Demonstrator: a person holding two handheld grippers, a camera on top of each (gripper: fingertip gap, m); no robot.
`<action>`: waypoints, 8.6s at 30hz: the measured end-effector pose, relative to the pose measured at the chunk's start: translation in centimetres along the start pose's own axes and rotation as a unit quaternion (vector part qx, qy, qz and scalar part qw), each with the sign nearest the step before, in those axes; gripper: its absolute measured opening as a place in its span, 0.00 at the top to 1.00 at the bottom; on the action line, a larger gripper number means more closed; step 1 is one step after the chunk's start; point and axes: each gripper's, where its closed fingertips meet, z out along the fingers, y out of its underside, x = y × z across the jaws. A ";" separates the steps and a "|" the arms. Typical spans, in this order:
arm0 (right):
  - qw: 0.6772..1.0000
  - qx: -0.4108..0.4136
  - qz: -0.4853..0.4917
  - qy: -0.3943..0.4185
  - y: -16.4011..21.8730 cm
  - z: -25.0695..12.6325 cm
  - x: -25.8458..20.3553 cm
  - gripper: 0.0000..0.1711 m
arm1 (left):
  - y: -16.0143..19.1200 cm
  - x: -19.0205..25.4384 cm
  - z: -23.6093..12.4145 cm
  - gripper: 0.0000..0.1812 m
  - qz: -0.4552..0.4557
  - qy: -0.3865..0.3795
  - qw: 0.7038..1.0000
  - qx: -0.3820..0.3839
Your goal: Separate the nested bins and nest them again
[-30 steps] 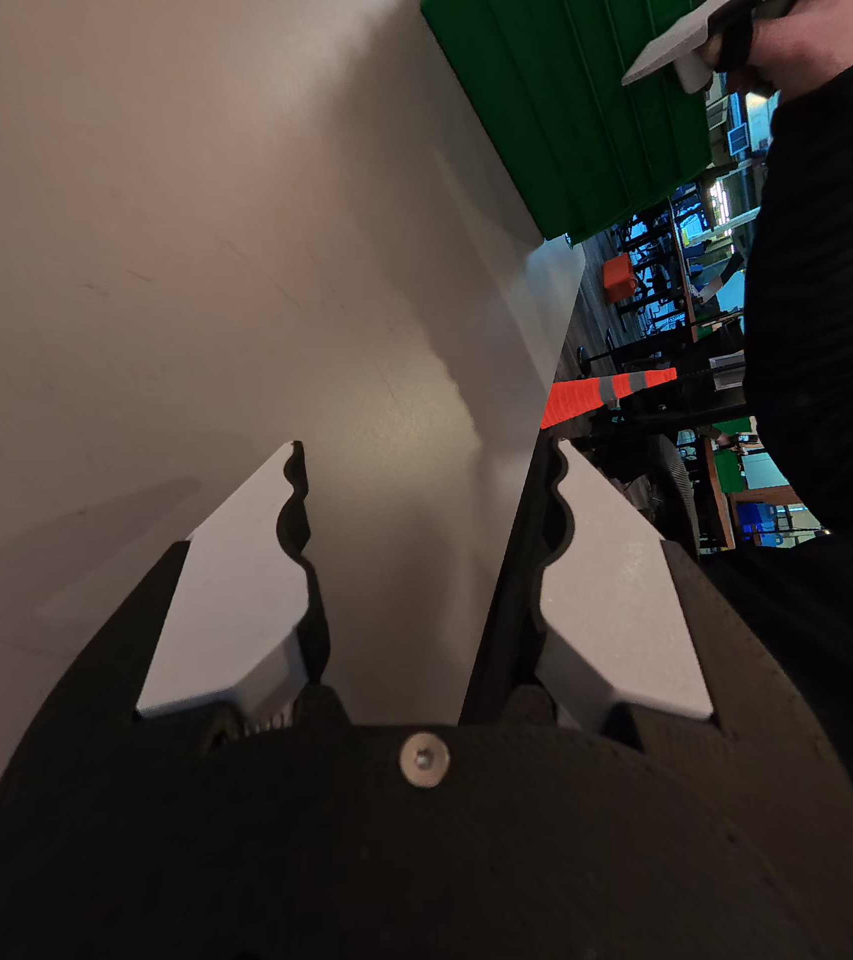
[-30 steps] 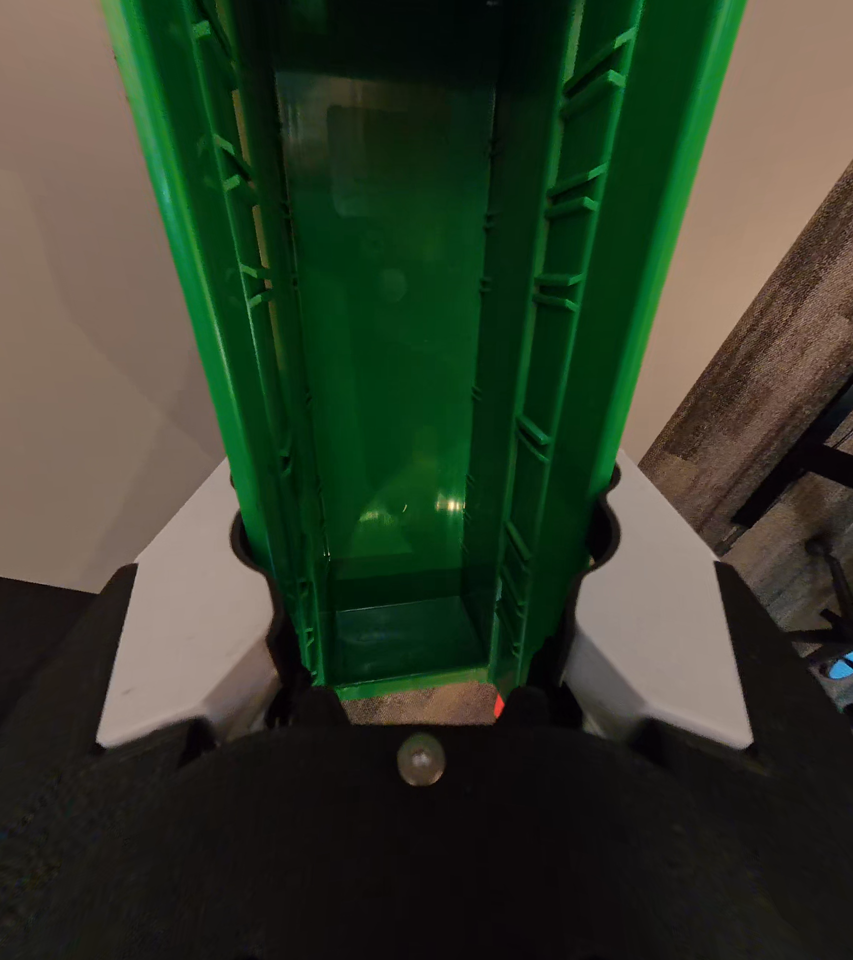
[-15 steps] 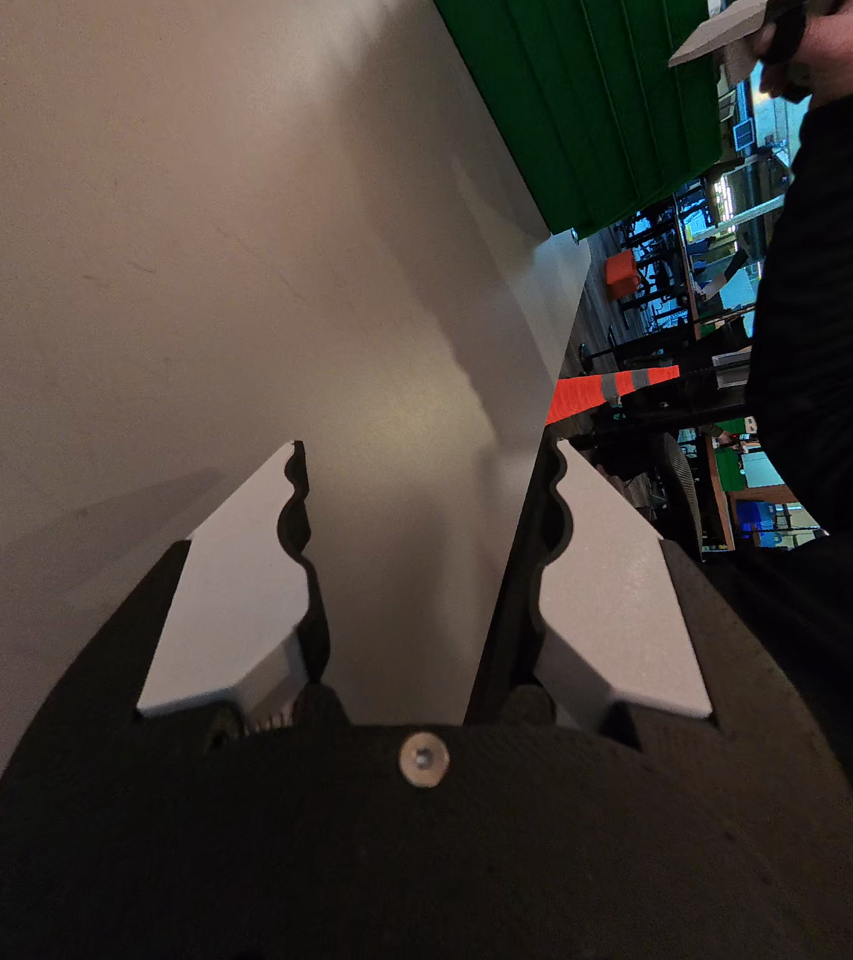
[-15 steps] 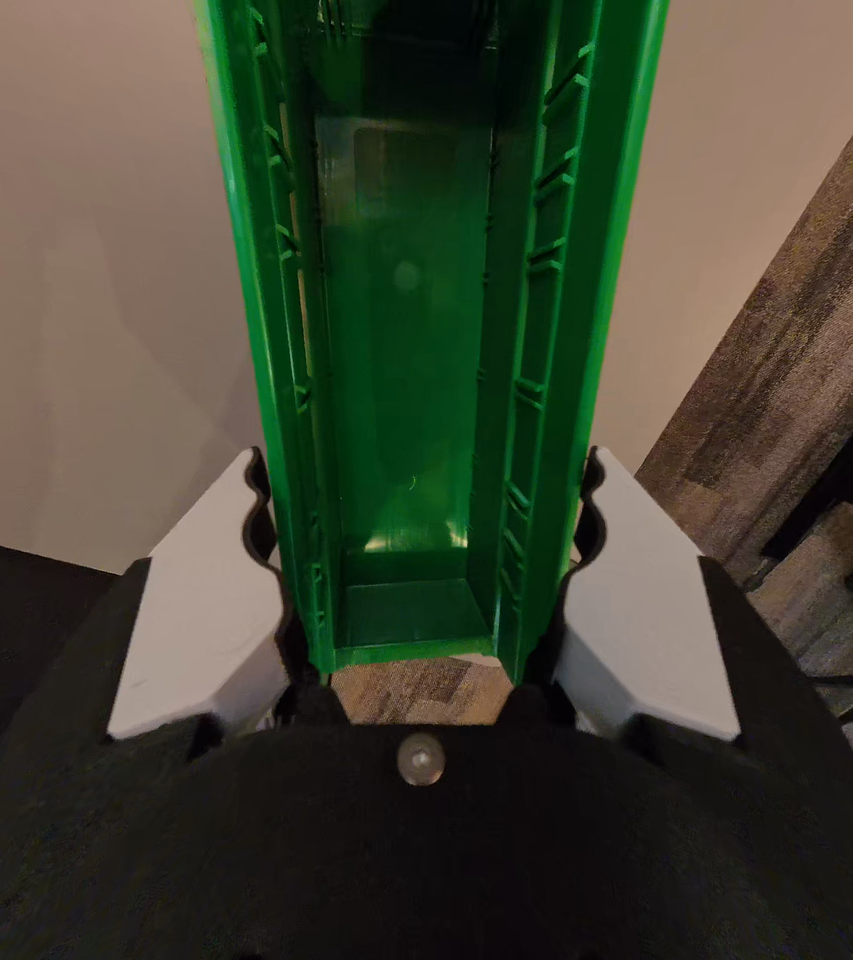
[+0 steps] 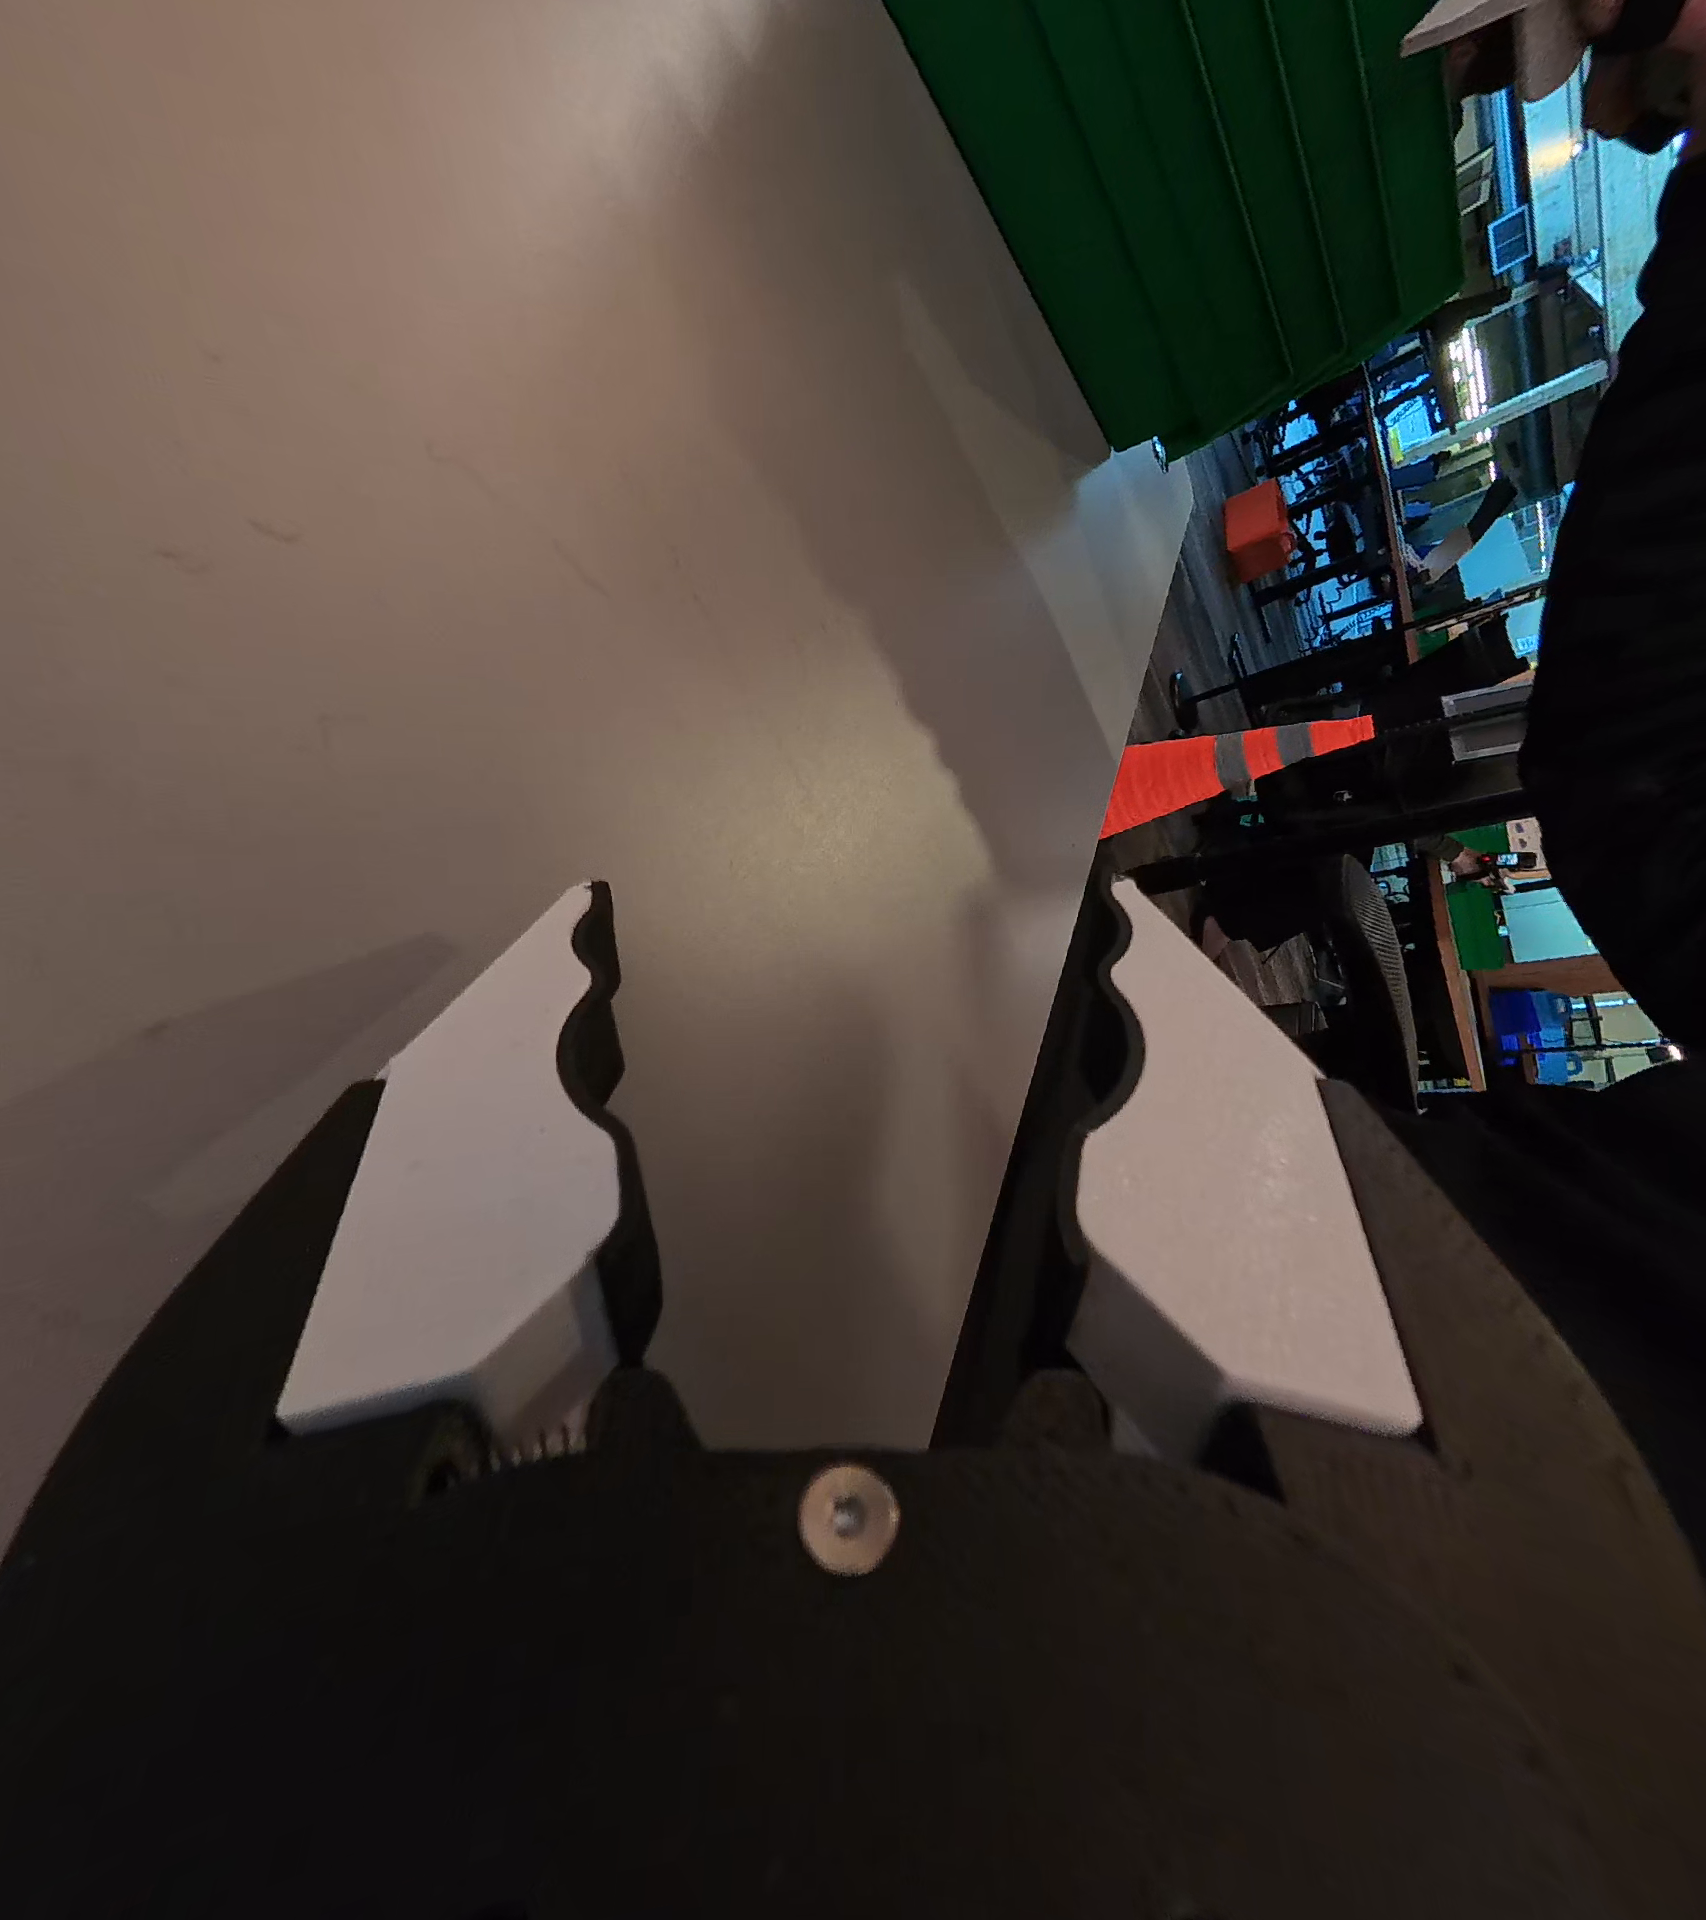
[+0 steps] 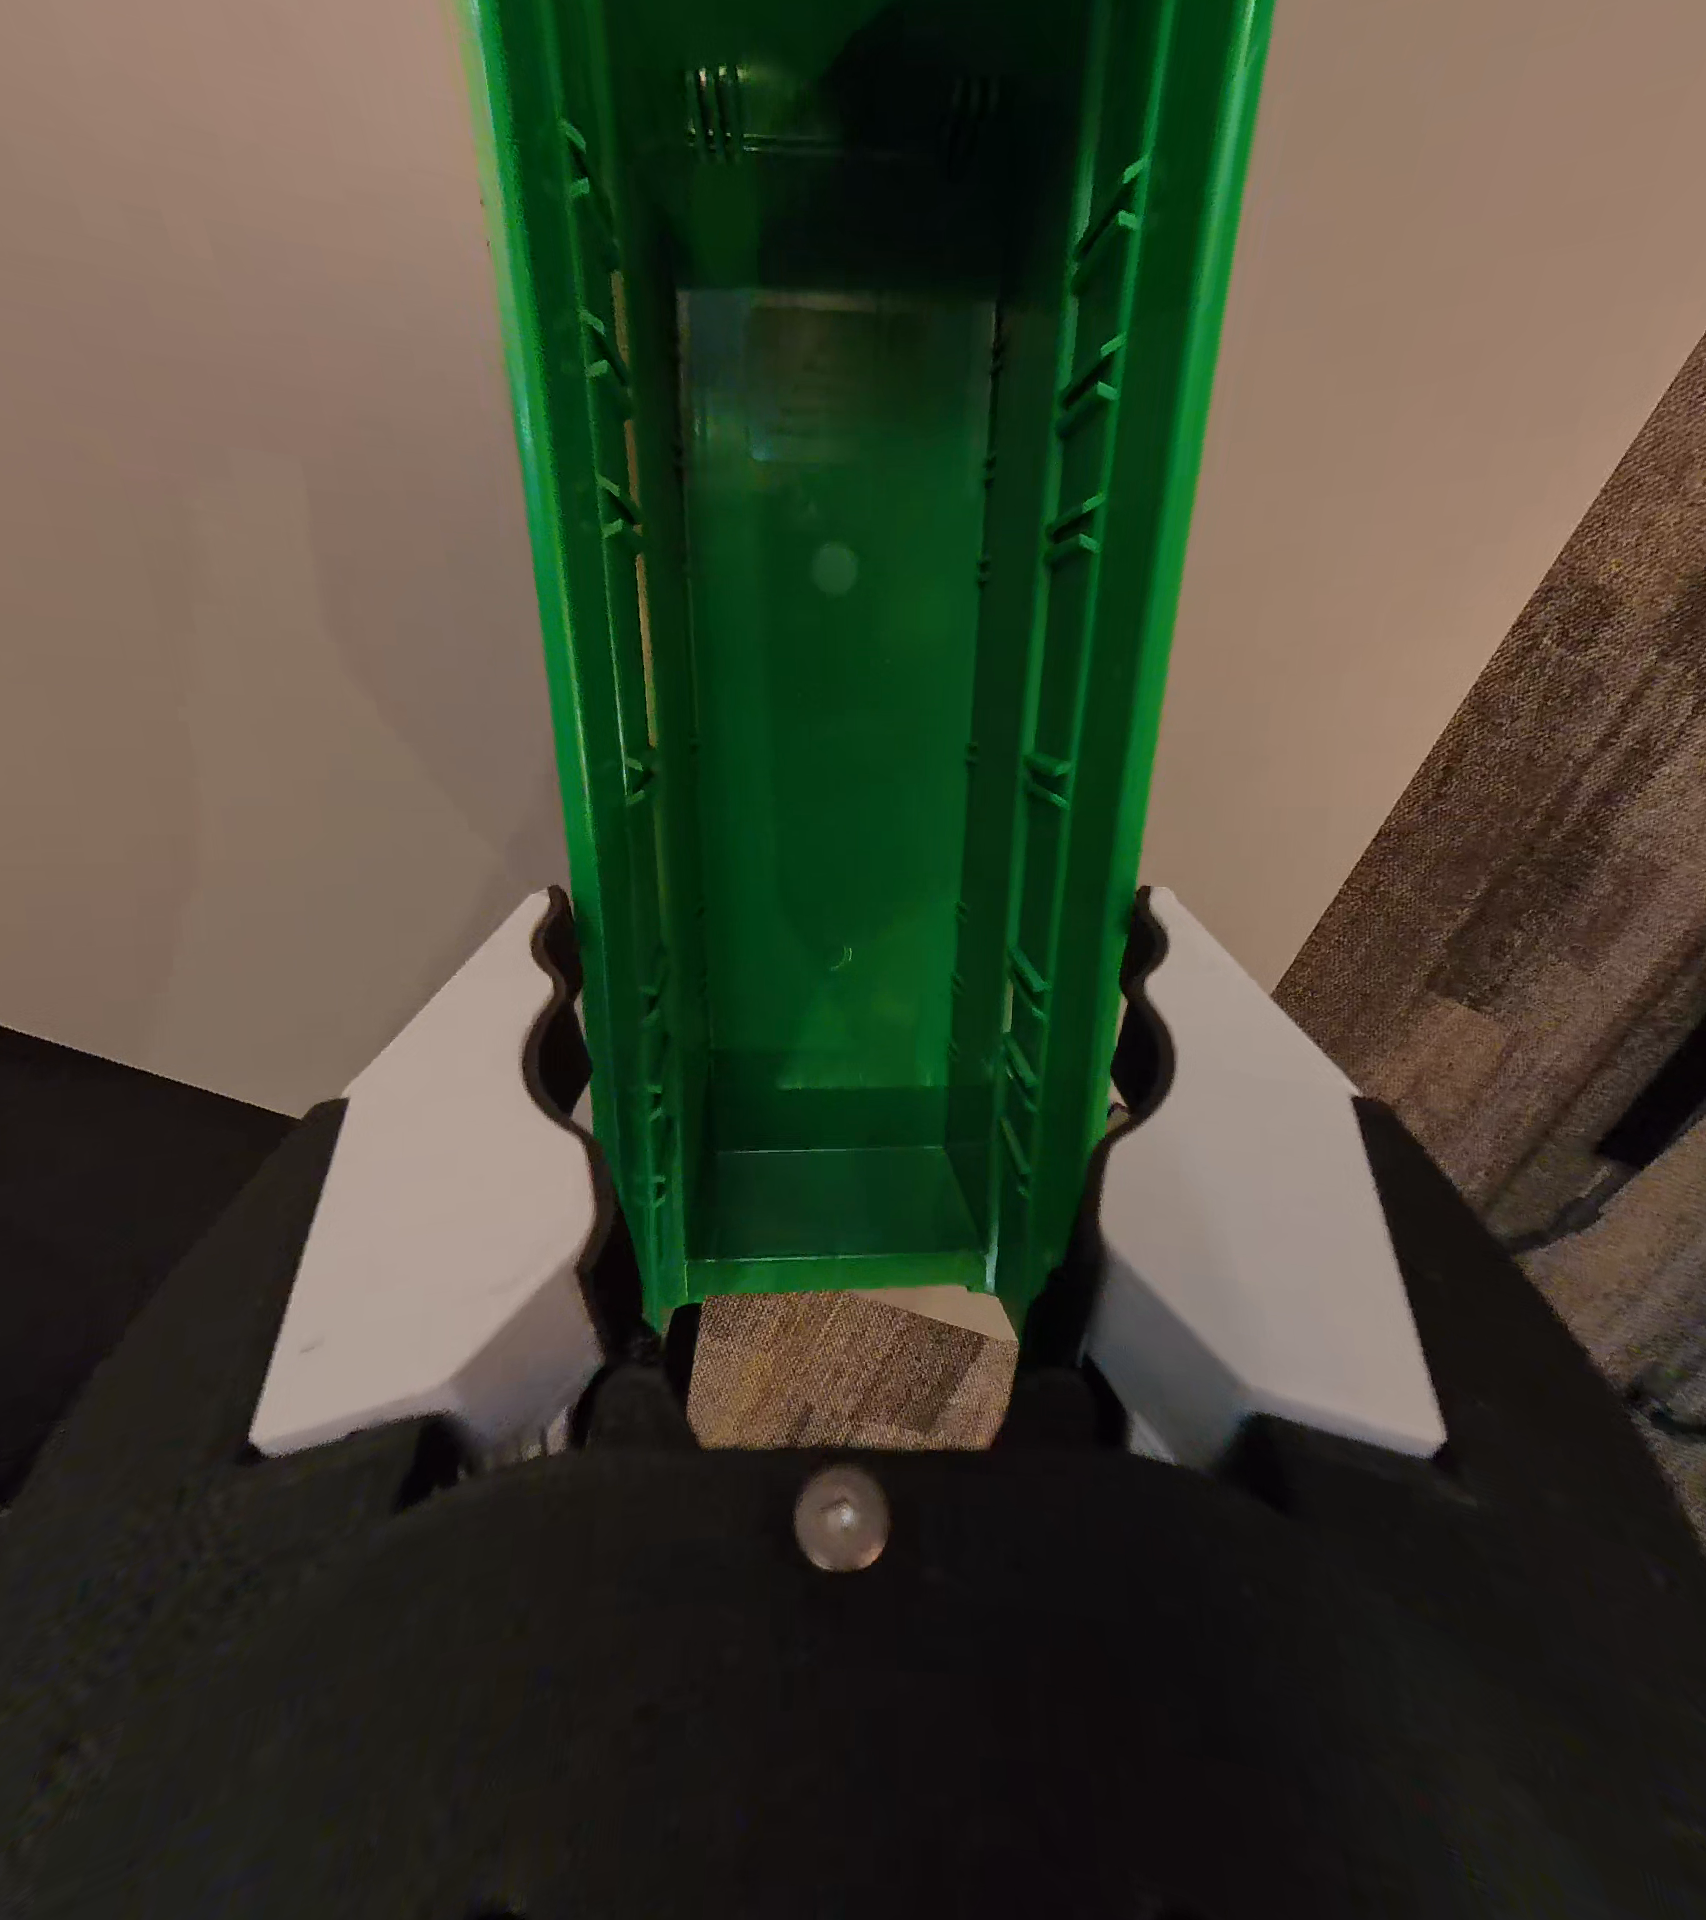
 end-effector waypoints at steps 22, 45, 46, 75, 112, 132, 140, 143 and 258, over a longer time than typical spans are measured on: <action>1.000 0.017 0.015 -0.022 -0.5 -0.6 0.0 0.39 | 0.2 -0.2 0.2 0.52 -0.001 0.000 1.000 -0.005; 1.000 0.013 0.009 -0.011 -0.5 -0.8 0.0 0.43 | 0.4 -0.1 0.3 0.52 0.001 0.000 1.000 -0.010; 1.000 0.011 0.009 -0.011 -0.5 -0.9 0.0 0.44 | 0.4 -0.1 0.3 0.52 0.001 0.000 1.000 -0.011; 1.000 -0.017 0.002 0.002 -0.9 0.7 0.1 0.47 | 0.6 -0.3 0.4 0.52 -0.001 -0.002 1.000 -0.014; 0.985 0.172 -0.021 -0.021 -7.9 -11.5 -6.9 0.49 | 0.2 0.4 0.4 0.52 0.005 0.002 1.000 -0.008; 0.993 0.118 -0.017 -0.020 -7.4 4.0 -18.0 0.46 | -0.1 0.1 -0.2 0.52 0.003 0.005 1.000 0.001; 0.996 0.085 0.016 -0.003 -5.2 7.5 -17.9 0.43 | 0.0 0.1 0.0 0.52 0.004 0.006 1.000 -0.003; 0.997 0.077 0.017 0.008 -4.7 8.5 -18.0 0.38 | 0.1 0.1 0.0 0.52 0.004 0.006 1.000 -0.003; 0.980 0.195 0.039 0.022 -7.4 -7.4 -2.4 0.47 | 1.5 -0.3 1.5 0.53 0.010 0.004 0.999 -0.041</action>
